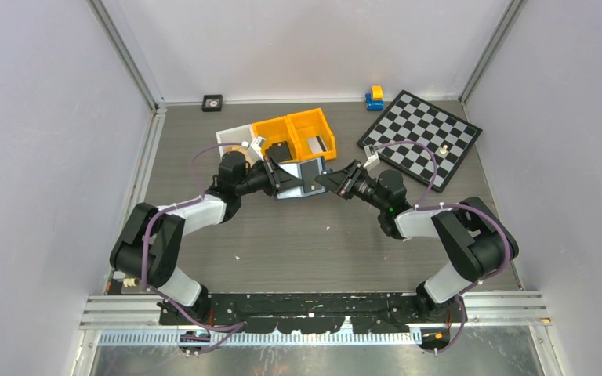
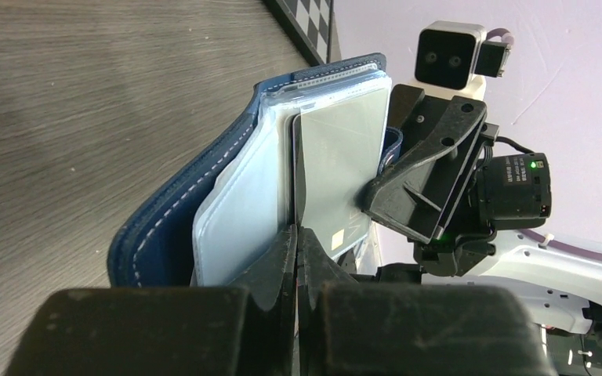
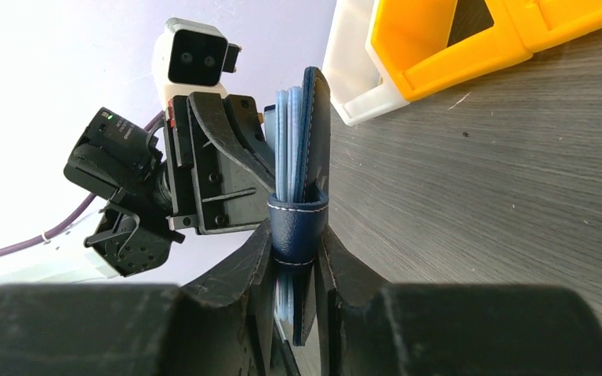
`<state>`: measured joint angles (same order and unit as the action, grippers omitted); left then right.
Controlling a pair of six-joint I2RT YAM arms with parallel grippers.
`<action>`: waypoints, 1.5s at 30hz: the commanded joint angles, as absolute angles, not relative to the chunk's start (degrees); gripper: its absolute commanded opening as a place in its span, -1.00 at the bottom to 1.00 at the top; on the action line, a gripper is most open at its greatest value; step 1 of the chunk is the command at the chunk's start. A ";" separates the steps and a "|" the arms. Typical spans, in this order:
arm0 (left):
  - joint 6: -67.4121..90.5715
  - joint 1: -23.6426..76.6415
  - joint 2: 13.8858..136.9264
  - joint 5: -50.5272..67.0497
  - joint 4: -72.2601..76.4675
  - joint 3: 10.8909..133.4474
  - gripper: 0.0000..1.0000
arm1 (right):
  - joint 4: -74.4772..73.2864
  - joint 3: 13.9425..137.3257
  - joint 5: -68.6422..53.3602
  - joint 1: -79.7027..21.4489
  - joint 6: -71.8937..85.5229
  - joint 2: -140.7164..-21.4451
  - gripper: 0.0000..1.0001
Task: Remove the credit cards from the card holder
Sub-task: Remove the credit card from the card holder.
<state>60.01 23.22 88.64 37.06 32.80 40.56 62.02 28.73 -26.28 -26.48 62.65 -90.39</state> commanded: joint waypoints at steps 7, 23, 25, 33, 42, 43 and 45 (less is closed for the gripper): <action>55.61 23.48 85.89 32.82 25.40 42.32 -1.00 | 67.32 28.99 -28.89 -27.12 63.29 -87.60 -0.70; 48.96 23.47 78.46 24.29 13.37 42.89 0.12 | 67.05 27.12 -27.25 -25.50 63.45 -84.81 -0.85; 49.02 23.47 78.85 24.53 13.44 43.06 0.12 | 67.05 27.07 -27.25 -25.38 63.49 -84.57 -0.85; 50.65 23.47 81.73 26.98 16.52 42.79 0.21 | 68.51 27.43 -28.60 -25.33 64.68 -84.83 -0.87; 56.46 23.47 86.47 32.74 28.49 40.96 0.13 | 72.06 29.18 -32.63 -25.31 68.49 -86.08 -0.87; 57.03 23.47 86.89 33.34 30.10 40.74 0.10 | 72.49 29.40 -33.09 -25.27 68.99 -86.24 -0.87; 58.23 23.47 88.01 34.50 33.03 40.22 0.00 | 73.75 29.65 -33.75 -25.23 69.98 -86.52 -0.88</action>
<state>55.09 23.22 86.08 30.46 23.27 41.32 63.70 26.57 -28.45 -24.58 65.84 -87.37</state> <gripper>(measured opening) 0.538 0.245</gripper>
